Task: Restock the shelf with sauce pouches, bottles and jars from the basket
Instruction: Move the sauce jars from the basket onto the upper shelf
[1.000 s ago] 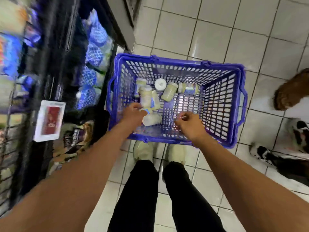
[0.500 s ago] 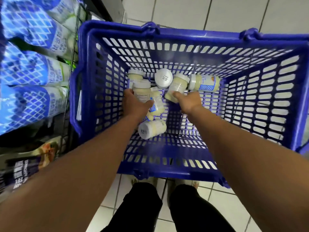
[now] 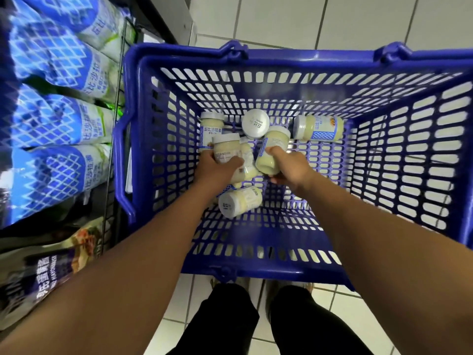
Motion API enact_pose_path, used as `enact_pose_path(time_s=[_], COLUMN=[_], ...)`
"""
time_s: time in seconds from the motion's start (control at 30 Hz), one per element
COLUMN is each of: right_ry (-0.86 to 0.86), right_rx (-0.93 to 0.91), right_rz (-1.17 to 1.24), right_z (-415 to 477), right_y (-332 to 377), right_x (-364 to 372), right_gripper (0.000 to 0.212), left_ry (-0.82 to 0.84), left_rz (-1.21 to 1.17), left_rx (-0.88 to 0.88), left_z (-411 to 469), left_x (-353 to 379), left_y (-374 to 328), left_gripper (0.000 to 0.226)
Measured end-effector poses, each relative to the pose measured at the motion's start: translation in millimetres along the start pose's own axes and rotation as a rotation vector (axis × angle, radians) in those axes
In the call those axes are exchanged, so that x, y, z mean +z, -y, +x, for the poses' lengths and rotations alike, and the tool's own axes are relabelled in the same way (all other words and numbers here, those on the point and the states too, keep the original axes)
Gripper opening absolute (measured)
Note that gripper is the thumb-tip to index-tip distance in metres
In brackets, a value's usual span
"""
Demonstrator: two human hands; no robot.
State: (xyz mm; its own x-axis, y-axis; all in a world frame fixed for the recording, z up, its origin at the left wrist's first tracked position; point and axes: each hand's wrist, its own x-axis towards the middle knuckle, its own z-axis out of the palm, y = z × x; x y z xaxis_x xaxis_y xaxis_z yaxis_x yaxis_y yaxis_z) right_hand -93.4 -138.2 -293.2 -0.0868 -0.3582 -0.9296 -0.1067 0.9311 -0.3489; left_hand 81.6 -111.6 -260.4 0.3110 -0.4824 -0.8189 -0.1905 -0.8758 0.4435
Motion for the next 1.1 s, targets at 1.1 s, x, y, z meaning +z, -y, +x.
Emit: enact_pose_path(time_s=[1.1], right_ry=[0.222], right_rx=[-0.344], right_rz=[0.437], right_z=[-494], right_y=[76], right_x=[-92], right_gripper=[0.052], left_ry=[0.379], left_rz=[-0.432], left_rx=[0.067], left_z=[-399], left_x=[-114], left_y=[-164], left_gripper=[0.045])
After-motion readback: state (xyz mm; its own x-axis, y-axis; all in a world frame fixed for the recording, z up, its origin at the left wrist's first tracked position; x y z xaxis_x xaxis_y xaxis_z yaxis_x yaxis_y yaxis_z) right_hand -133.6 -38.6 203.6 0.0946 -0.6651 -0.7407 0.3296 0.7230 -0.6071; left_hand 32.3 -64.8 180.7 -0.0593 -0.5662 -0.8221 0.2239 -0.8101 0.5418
